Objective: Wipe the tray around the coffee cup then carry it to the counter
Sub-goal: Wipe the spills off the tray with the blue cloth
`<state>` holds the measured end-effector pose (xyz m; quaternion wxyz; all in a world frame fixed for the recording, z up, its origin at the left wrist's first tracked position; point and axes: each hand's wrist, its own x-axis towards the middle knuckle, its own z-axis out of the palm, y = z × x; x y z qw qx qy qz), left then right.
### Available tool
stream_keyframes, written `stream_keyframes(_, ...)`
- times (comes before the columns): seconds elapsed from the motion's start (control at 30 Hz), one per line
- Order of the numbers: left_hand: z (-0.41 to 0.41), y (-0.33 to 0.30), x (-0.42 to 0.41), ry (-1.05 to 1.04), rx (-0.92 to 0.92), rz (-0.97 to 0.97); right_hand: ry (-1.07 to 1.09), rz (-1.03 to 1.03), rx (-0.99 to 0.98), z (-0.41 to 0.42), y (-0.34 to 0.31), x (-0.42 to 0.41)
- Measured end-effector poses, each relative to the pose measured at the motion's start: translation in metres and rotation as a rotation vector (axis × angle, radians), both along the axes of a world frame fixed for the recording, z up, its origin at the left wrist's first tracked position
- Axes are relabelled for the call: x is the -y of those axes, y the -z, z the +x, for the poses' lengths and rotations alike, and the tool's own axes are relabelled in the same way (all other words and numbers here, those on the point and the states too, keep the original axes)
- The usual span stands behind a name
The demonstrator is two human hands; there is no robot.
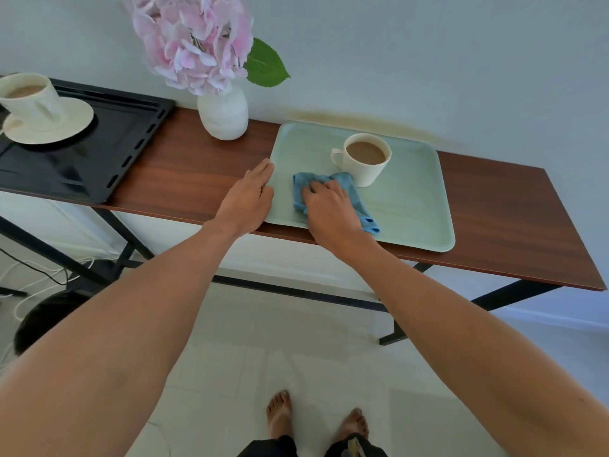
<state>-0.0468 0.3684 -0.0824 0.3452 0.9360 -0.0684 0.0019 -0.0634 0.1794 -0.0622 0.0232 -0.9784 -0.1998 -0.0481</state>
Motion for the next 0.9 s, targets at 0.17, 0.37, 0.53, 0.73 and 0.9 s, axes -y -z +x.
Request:
stream_keyframes(0.17,-0.001,-0.006,0.003,0.020,0.015,0.009,-0.064,0.053,-0.069,0.009,-0.015,-0.028)
stream_keyframes(0.37,-0.003,-0.001,0.003,-0.015,0.018,0.026,0.013,-0.001,-0.024,-0.008,-0.011,0.007)
stream_keyframes(0.53,-0.001,-0.001,0.003,0.003,0.047,0.020,0.005,0.051,-0.087,0.004,-0.018,-0.006)
stream_keyframes(0.73,0.003,-0.008,-0.004,0.079,0.026,0.065,0.055,0.040,-0.077,-0.024,-0.017,0.031)
stream_keyframes(0.9,0.024,-0.015,-0.015,0.115,0.092,0.265,0.060,0.090,-0.098,-0.007,-0.021,0.005)
